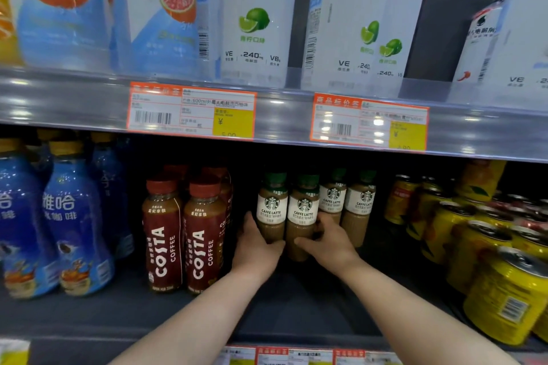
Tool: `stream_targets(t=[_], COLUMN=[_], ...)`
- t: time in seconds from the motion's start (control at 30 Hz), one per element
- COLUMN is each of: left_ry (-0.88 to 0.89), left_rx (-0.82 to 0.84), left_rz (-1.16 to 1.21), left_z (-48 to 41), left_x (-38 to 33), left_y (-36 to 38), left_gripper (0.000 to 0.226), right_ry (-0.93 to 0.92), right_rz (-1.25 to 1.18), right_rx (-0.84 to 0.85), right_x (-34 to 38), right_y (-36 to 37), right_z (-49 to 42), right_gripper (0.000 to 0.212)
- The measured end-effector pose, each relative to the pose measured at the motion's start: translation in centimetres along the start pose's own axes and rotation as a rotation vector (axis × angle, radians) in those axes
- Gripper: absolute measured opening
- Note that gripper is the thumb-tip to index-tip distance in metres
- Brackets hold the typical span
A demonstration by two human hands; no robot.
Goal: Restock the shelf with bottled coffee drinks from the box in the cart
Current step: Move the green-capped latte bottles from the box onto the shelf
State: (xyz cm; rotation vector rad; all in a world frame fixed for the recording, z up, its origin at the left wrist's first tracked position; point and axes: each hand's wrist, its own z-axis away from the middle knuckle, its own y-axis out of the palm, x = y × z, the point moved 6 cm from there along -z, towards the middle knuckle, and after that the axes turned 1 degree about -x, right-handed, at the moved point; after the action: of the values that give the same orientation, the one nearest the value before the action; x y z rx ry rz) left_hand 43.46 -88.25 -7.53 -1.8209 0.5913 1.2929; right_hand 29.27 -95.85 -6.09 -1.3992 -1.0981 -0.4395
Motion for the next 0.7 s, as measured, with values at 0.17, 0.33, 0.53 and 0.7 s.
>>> stream_targets(t=[0.17,0.33,0.53,0.7], left_ry=[0.028,0.054,0.033,-0.014], left_rx=[-0.012,-0.028,-0.022,0.006], left_rz=[0.023,-0.003,-0.011,-0.101], left_z=[-1.09,-1.03,-0.94,-0.26], left_x=[-0.12,-0.26,-0.17,-0.36], left_y=[0.48,0.7,0.71,0.62], left_gripper=[0.046,0.046,0.05,0.065], right_ry=[0.007,0.011,-0.003,-0.032], right_rz=[0.013,0.035,0.065,0.098], right_rx=[0.01,0.008,0.045,0.125], right_x=[0.04,0.08,0.39,0.67], right_y=[-0.38,-0.48,-0.64,-0.72], right_z=[0.1,0.16,0.3,0.42], right_gripper=[0.055,0.056,0.058,0.063])
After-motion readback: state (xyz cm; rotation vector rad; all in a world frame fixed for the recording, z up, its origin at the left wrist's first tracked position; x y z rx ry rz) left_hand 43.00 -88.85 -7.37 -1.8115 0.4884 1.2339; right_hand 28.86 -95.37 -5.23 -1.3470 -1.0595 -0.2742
